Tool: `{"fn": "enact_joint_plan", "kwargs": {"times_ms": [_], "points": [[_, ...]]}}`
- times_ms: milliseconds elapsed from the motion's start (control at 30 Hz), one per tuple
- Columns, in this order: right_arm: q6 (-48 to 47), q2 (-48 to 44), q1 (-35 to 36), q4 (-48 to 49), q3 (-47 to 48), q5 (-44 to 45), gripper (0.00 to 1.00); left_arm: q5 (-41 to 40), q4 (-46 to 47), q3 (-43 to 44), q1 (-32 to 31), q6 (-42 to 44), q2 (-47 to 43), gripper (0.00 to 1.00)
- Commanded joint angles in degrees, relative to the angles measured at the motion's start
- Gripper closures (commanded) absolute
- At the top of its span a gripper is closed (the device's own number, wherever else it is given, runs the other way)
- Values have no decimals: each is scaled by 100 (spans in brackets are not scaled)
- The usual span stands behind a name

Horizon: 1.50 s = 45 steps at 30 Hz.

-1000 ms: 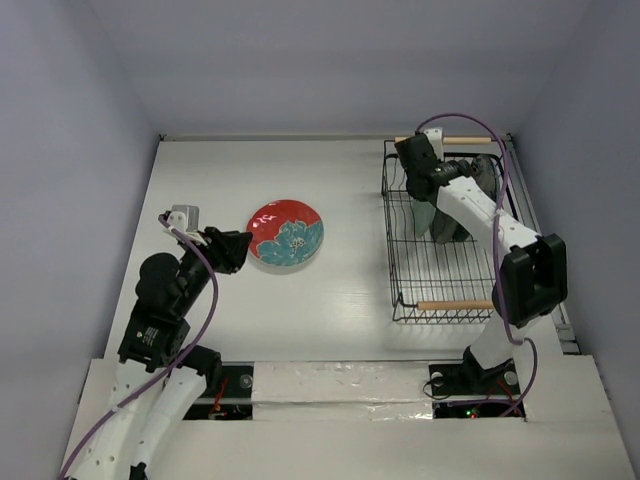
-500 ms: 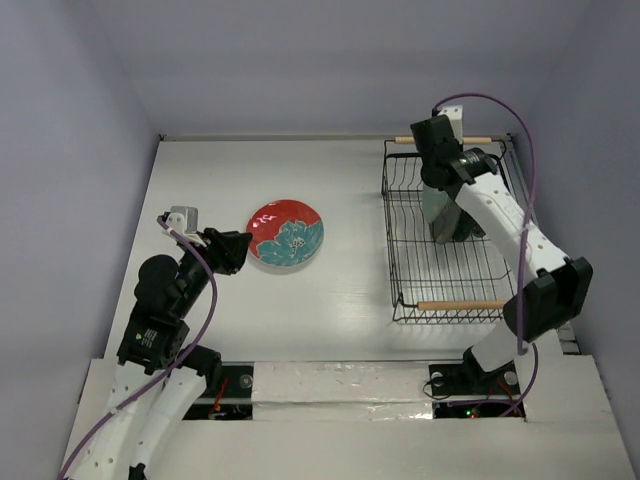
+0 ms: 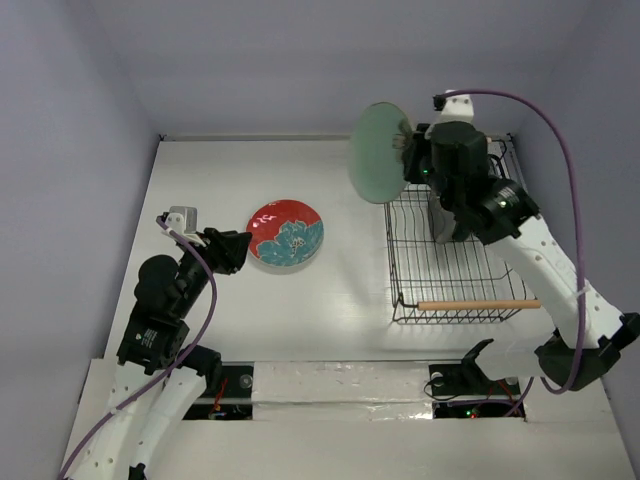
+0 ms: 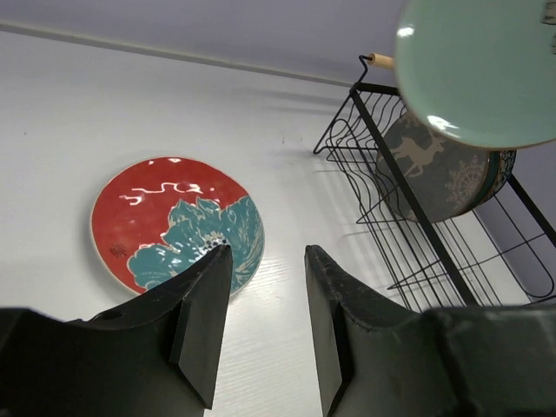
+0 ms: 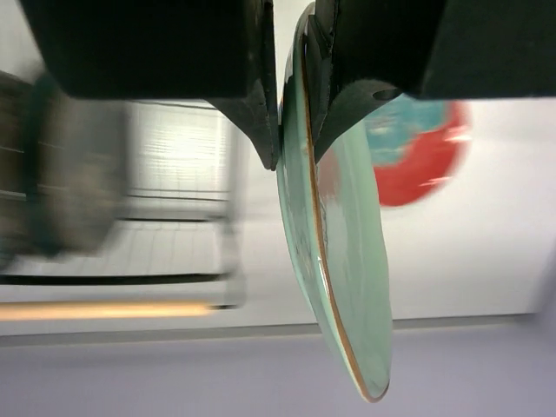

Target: Unload the plates from the dish rack

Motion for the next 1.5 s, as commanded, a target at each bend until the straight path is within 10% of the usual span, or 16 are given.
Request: {"fn": "enact_joint_plan", "kwargs": {"times_ms": [0,433,1133,1467], "points": [[997,524,303,2192,-424,-1972,100,-109,121,50,-18,5,-91,64],[3065,2670,603,4690,-706,-3390,100,-346,24,86,-18,-21,-135,63],[3795,3840,656,5156,-1356,-3021,98,-294,33,68,-18,-12,-109,62],[3664,3954,656,4876,-1576,-2898,59,-276,50,68,-18,-21,-108,62]]}}
